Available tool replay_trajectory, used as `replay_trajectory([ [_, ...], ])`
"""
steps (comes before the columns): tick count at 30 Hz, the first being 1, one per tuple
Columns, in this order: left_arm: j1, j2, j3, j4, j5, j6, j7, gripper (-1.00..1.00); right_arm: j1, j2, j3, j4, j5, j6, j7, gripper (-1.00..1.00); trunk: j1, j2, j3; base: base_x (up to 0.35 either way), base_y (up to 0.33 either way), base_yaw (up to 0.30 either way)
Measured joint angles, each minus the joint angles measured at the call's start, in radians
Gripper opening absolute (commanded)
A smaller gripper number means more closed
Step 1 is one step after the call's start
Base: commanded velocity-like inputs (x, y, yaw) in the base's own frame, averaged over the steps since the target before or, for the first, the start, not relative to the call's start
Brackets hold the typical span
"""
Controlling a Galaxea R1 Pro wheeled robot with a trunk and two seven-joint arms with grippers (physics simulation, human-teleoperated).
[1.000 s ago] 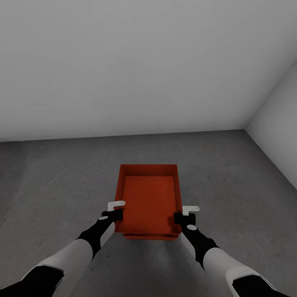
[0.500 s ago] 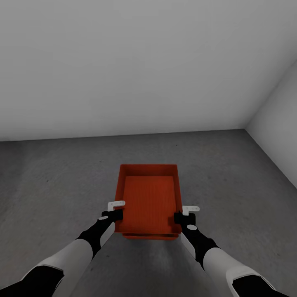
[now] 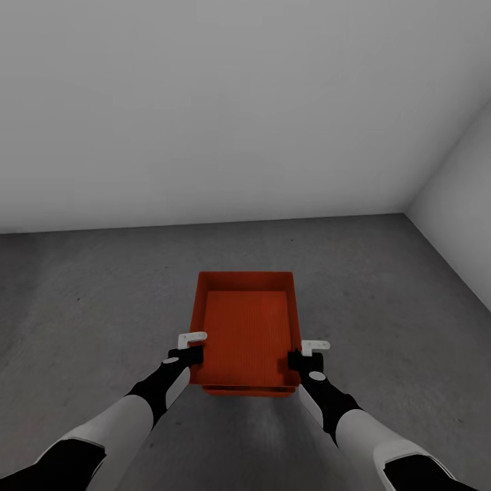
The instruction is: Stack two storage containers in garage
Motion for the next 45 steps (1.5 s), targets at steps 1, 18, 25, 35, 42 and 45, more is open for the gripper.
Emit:
replay_trajectory([
  [1,0.000,0.000,0.000,0.000,0.000,0.000,0.000,-1.00,0.000,0.000,0.000,0.000,0.000,0.000,0.000,-1.00,0.000,0.000,0.000,0.000,0.000,0.000],
  [18,0.000,0.000,0.001,0.000,-0.001,0.000,0.000,-1.00,0.000,0.000,-0.001,0.000,0.001,0.000,0.000,-1.00,0.000,0.000,0.000,-0.017,0.000,0.000],
  [25,0.000,0.000,0.001,0.000,-0.002,0.000,0.000,-1.00,0.000,0.000,-0.001,0.000,0.002,0.000,0.001,-1.00,0.000,0.000,0.000,0.000,0.000,0.000],
  [35,0.000,0.000,0.000,0.000,0.000,0.000,0.000,-1.00,0.000,0.000,-0.001,0.000,0.001,0.000,0.000,-1.00,0.000,0.000,0.000,0.000,0.000,0.000],
  [42,0.000,0.001,0.000,0.000,-0.001,0.000,-0.001,-1.00,0.000,0.001,-0.002,0.000,0.003,0.000,-0.001,-1.00,0.000,0.000,0.000,0.000,-0.097,0.000],
  [45,0.000,0.001,0.001,-0.001,-0.001,0.000,-0.001,-1.00,0.000,0.001,-0.002,0.000,0.003,0.000,-0.001,-1.00,0.000,0.000,0.000,0.000,-0.047,0.000],
])
